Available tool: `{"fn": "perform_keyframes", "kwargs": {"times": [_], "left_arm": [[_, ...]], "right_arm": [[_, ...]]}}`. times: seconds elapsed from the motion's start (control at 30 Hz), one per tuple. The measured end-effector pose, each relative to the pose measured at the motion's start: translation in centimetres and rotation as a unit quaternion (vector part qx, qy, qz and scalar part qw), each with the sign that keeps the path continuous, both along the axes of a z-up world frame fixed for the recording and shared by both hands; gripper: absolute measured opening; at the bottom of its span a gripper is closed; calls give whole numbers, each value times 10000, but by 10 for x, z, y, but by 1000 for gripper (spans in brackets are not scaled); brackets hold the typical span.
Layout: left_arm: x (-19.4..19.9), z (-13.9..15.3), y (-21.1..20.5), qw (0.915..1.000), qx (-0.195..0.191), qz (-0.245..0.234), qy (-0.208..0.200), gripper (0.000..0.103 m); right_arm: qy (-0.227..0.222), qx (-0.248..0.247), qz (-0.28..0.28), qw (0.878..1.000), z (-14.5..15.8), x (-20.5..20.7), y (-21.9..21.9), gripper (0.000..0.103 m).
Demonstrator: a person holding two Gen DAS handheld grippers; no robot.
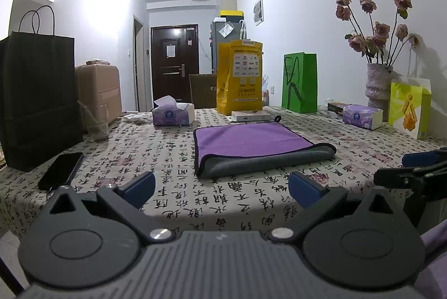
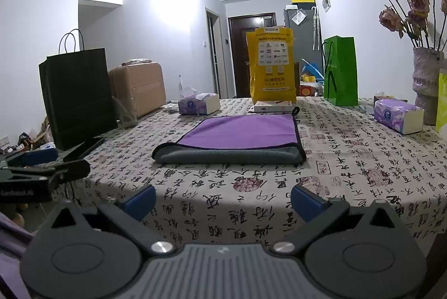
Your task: Fold towel
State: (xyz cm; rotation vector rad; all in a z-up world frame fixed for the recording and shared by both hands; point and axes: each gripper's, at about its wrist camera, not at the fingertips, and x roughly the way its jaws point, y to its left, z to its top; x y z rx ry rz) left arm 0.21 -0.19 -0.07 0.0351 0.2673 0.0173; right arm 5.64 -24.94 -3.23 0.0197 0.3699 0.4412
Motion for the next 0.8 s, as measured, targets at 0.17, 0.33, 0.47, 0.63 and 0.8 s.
{"fn": "perform_keyframes", "kwargs": {"times": [0.17, 0.33, 0.47, 0.63, 0.8], "left_arm": [[0, 0, -1, 10000, 3, 2, 1, 103], [0, 0, -1, 10000, 2, 23, -3, 103], [1, 0, -1, 10000, 7, 12, -8, 103], [0, 0, -1, 10000, 9, 17, -9, 103], [0, -1, -3, 10000, 9, 19, -6, 103]], "right_arm": [[12, 9, -43, 10000, 0, 0, -1, 103], [17, -10, -44, 10000, 1, 0, 0, 103], [11, -9, -57, 10000, 0, 0, -1, 103], [14, -8, -62, 10000, 0, 0, -1, 103], [33, -13, -75, 10000, 0, 0, -1, 103]]}}
